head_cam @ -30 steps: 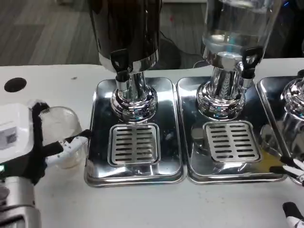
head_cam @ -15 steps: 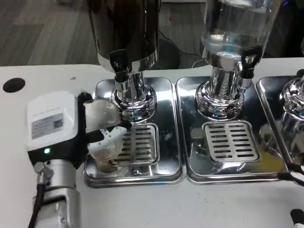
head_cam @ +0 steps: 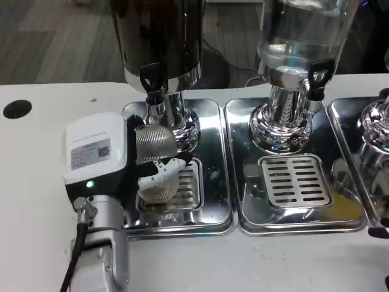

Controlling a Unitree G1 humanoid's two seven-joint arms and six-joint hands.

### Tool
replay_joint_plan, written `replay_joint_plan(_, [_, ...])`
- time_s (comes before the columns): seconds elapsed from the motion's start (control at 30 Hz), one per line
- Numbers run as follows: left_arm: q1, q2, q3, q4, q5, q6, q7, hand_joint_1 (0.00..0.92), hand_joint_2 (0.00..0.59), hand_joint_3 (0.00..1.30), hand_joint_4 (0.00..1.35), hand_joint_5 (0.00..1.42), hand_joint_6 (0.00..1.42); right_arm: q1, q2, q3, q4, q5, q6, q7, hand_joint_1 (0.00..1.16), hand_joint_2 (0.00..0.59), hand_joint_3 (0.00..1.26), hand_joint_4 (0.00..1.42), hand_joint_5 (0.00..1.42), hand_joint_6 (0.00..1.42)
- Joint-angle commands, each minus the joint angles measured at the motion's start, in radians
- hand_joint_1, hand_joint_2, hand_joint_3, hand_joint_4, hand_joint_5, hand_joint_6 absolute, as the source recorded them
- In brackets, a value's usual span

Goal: Grasp the cup under the faucet to collect the drink, then remove the cup.

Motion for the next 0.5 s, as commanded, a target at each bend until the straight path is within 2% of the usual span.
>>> replay_joint_plan(0.03, [-0.036, -0.009, -0.007, 0.024, 0.017, 0.013, 0.041, 0.334, 0.130, 0.53, 0.61, 0.83, 0.94, -0.004, -0.015, -0.012, 0.024, 0.025, -0.026, 0.011, 0.48, 0.456, 0.23, 0.11, 0.08, 0.00])
replay_joint_plan(0.5, [-0.086, -0.031, -0.011, 0.125, -0.008, 0.025, 0.093, 0.319, 0.130, 0.52, 0.59, 0.82, 0.93, -0.033, -0.023, 0.000, 0.051, 0.054, -0.040, 0.047, 0.47, 0.449, 0.24, 0.11, 0.08, 0.00])
